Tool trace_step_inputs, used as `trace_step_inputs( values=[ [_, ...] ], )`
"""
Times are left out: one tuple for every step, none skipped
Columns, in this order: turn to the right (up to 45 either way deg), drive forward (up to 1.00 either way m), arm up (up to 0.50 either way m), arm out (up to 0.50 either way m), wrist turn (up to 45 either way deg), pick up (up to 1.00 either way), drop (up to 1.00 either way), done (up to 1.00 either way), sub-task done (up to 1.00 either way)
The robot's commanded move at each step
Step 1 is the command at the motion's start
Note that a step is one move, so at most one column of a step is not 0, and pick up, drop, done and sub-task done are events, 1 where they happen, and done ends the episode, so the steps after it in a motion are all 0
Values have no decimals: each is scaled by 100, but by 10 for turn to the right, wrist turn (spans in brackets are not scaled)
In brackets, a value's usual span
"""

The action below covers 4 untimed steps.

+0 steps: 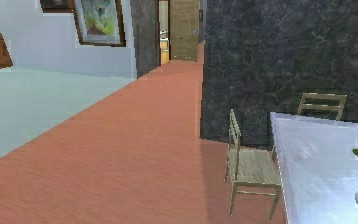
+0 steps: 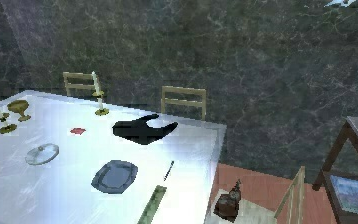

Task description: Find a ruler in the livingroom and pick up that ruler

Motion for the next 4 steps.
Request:
trace_step_inputs(
  values=[
    [0,0,26,0,0,0,0,0,0],
    [0,0,0,8,0,0,0,0,0],
    [0,0,0,0,450,0,0,0,0],
    [0,0,0,0,450,0,0,0,0]
  ],
)
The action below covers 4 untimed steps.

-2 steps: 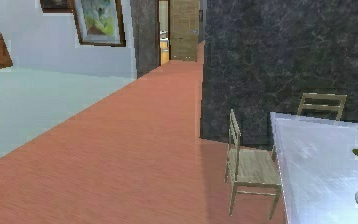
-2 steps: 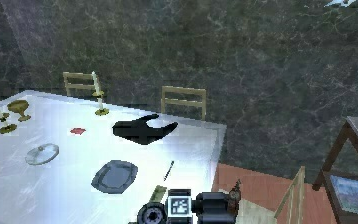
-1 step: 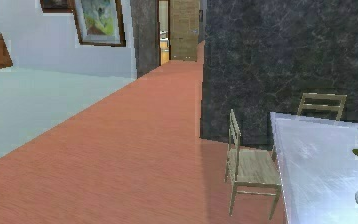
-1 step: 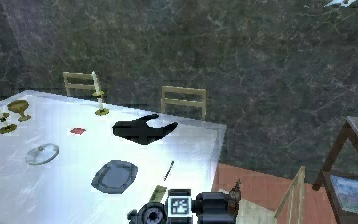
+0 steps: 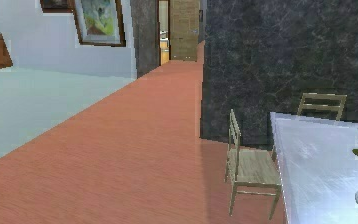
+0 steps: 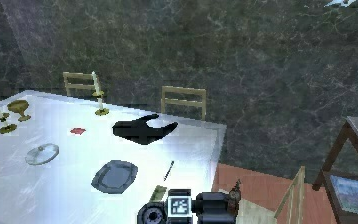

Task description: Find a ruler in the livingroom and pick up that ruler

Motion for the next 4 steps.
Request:
trace_step_inputs(
  values=[
    [0,0,0,0,450,0,0,0,0],
    [0,0,0,0,90,0,0,0,0],
    [0,0,-30,0,0,0,0,0,0],
    [0,0,0,0,0,100,0,0,0]
  ],
)
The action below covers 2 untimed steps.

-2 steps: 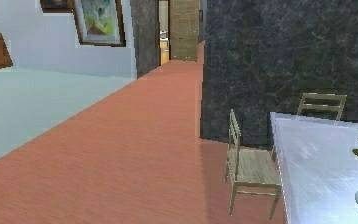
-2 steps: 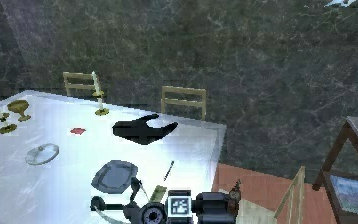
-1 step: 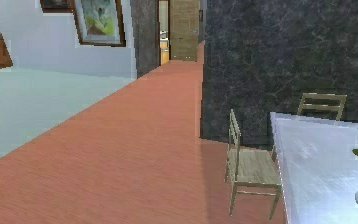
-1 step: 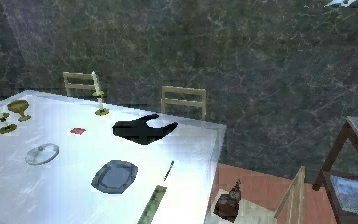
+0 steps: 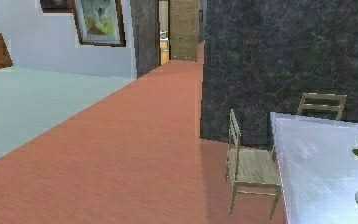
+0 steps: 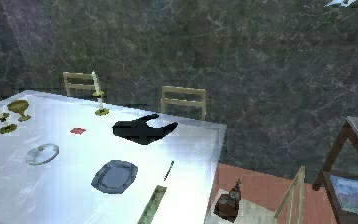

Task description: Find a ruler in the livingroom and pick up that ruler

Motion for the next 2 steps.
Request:
trace_step_inputs(
  values=[
    [0,0,10,0,0,0,0,0,0],
    [0,0,0,0,0,0,0,100,0]
  ],
)
